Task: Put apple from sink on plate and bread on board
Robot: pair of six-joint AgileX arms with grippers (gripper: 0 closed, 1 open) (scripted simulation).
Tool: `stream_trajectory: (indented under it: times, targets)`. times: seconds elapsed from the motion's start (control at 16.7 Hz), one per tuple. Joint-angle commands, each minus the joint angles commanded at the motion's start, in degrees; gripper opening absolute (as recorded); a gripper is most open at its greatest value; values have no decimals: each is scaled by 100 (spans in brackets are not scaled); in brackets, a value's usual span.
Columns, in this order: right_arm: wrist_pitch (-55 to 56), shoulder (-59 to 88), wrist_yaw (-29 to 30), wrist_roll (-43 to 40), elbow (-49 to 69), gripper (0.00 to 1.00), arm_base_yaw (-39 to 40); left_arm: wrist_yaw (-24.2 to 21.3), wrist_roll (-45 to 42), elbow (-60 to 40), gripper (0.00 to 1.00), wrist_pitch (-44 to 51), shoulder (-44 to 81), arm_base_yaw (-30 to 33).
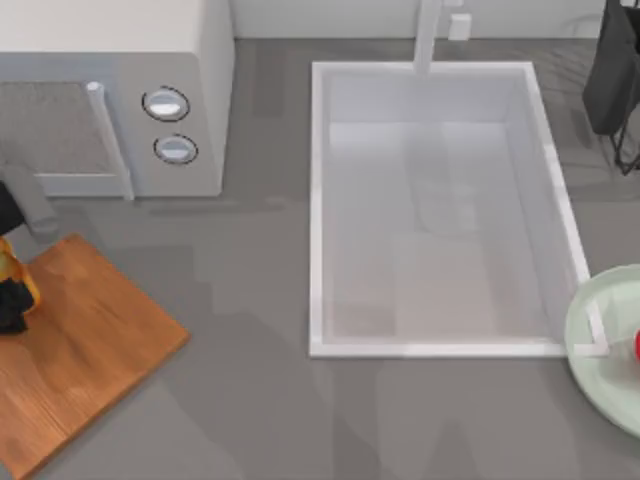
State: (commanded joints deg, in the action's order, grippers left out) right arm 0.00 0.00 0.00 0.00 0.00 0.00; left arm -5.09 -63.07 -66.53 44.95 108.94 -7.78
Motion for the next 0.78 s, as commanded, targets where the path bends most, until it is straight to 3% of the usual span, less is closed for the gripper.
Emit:
stream_trajectory:
  times: [0.66, 0.78]
  targets:
    - [0, 0, 0, 0, 0, 100, 0, 0, 0, 0, 2, 0, 0, 0]
    - [0, 0, 0, 0, 0, 100, 0, 0, 0, 0, 0, 0, 0, 0]
